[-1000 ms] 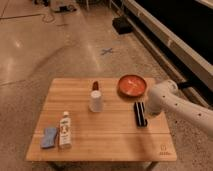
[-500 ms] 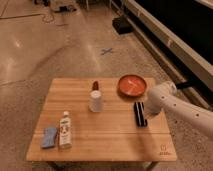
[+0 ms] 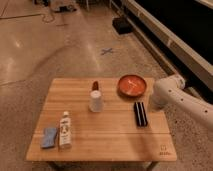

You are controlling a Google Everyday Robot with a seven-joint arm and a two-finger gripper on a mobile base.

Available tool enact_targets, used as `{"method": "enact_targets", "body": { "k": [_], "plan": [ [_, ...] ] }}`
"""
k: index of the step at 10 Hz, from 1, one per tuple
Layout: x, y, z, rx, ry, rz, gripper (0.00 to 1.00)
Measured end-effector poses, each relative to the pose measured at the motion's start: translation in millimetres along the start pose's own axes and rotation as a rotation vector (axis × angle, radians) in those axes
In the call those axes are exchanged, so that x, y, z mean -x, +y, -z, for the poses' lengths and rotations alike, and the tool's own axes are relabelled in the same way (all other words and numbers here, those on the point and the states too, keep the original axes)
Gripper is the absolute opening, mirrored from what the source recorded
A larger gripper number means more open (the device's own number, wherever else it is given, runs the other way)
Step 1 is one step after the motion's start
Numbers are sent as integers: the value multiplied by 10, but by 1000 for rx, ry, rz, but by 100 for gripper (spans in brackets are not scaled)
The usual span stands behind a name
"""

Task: Push the eraser across the table

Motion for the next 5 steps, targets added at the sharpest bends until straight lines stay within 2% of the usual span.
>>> {"method": "enact_targets", "body": {
  "k": [2,5],
  "plan": [
    [-32,-28,12,-3,4,-4,0],
    [-215,-183,-243,9,56,2,0]
  ]
}}
